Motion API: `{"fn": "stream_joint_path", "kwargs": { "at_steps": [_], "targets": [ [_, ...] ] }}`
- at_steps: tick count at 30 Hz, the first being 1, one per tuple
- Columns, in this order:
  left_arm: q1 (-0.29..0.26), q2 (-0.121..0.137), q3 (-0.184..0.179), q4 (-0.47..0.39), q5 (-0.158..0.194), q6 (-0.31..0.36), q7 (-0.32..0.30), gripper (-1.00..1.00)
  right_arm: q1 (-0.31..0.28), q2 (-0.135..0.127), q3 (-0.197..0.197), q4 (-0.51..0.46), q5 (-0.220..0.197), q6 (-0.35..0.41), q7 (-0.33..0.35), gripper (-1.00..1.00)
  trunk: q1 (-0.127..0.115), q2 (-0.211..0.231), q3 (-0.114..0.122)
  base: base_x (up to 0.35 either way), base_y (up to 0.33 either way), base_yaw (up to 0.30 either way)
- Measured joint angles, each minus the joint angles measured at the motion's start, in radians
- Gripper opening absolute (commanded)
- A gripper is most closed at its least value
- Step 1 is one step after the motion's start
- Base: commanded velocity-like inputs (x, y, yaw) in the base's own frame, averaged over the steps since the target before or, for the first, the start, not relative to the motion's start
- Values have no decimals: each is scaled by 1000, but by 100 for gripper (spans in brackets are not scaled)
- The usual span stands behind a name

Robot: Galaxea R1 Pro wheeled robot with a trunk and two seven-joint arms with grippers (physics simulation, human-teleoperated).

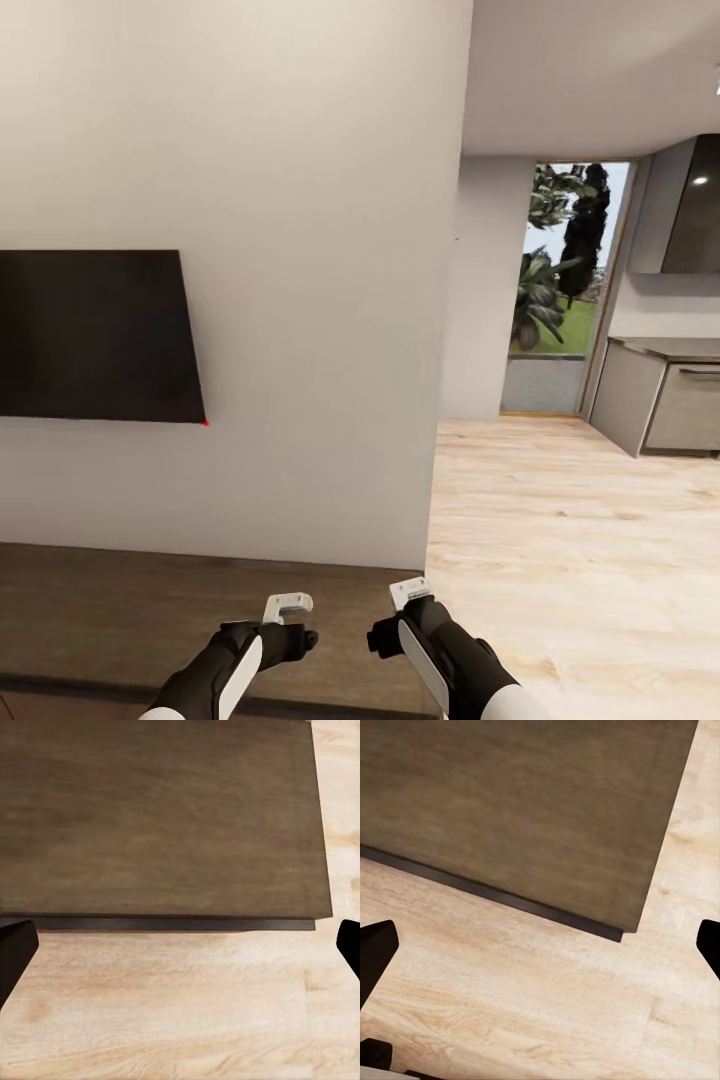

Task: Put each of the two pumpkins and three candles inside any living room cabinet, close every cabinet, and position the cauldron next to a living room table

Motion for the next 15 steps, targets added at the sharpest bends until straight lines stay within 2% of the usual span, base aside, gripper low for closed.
{"fn": "stream_joint_path", "kwargs": {
  "at_steps": [12, 15],
  "targets": [
    [0, 1, 1, -2, 2, 0, 0, 100, 1, 0, -7, -8, 1, -2, -2, 100, 0, 0, 0, -45, 14, 0],
    [1, 1, -1, -1, 0, -34, 2, 100, 4, -3, -10, -43, 2, -2, -3, 100, 0, 0, 0, -4, 1, 0]
  ]
}}
